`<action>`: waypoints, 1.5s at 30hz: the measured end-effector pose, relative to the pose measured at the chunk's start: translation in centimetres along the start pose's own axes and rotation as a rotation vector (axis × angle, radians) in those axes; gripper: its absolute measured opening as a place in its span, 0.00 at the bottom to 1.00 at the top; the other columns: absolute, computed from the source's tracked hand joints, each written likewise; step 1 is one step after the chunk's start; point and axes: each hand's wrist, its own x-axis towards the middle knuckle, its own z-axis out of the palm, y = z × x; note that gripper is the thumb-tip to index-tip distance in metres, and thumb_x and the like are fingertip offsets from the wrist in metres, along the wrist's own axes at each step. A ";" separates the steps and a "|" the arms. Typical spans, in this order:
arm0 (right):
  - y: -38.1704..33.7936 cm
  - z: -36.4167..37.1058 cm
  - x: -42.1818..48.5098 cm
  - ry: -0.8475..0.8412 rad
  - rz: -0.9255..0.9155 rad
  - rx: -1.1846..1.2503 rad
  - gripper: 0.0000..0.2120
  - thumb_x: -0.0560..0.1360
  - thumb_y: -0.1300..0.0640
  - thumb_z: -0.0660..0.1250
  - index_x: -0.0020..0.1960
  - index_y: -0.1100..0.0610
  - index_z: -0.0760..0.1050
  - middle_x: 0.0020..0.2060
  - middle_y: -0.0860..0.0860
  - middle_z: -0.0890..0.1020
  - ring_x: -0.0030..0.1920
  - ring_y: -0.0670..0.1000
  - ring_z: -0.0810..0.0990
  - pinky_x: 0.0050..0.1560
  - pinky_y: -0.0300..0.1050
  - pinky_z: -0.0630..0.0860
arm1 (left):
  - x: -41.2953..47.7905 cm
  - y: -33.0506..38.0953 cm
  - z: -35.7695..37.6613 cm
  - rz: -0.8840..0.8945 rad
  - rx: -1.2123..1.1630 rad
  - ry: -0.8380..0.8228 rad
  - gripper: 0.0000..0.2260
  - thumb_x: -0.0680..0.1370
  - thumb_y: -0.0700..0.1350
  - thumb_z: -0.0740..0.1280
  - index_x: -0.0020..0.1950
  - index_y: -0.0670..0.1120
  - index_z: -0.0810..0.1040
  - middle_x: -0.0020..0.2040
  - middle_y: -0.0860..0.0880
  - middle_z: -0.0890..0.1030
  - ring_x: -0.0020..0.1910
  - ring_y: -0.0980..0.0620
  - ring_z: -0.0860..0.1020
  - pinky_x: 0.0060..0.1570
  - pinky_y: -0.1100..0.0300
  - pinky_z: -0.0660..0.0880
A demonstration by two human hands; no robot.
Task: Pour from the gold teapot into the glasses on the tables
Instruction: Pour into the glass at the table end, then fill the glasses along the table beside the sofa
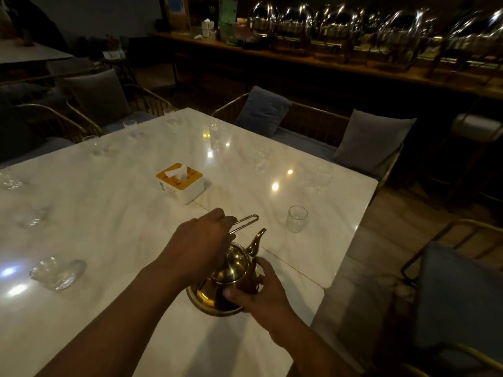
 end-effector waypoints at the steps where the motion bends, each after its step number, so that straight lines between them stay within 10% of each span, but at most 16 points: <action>1: -0.4 -0.5 0.2 0.012 -0.016 0.004 0.38 0.62 0.52 0.85 0.60 0.31 0.66 0.51 0.32 0.72 0.59 0.47 0.76 0.65 0.59 0.78 | 0.5 0.3 -0.2 0.000 -0.006 0.015 0.16 0.81 0.49 0.64 0.69 0.50 0.73 0.56 0.51 0.77 0.47 0.49 0.81 0.43 0.53 0.80; 24: -0.6 -15.9 14.6 -0.063 0.179 0.128 0.36 0.57 0.50 0.86 0.54 0.29 0.70 0.57 0.44 0.78 0.60 0.51 0.79 0.55 0.57 0.84 | 20.6 6.5 8.1 0.025 0.064 -0.123 0.13 0.81 0.49 0.62 0.64 0.52 0.76 0.53 0.52 0.77 0.45 0.52 0.80 0.40 0.59 0.78; 45: -0.5 -17.6 17.2 -0.170 0.353 0.233 0.52 0.55 0.49 0.87 0.74 0.44 0.67 0.61 0.57 0.81 0.57 0.59 0.83 0.51 0.58 0.85 | 24.9 7.3 9.6 0.027 0.083 -0.147 0.12 0.81 0.51 0.60 0.61 0.51 0.78 0.50 0.52 0.77 0.45 0.49 0.80 0.41 0.55 0.77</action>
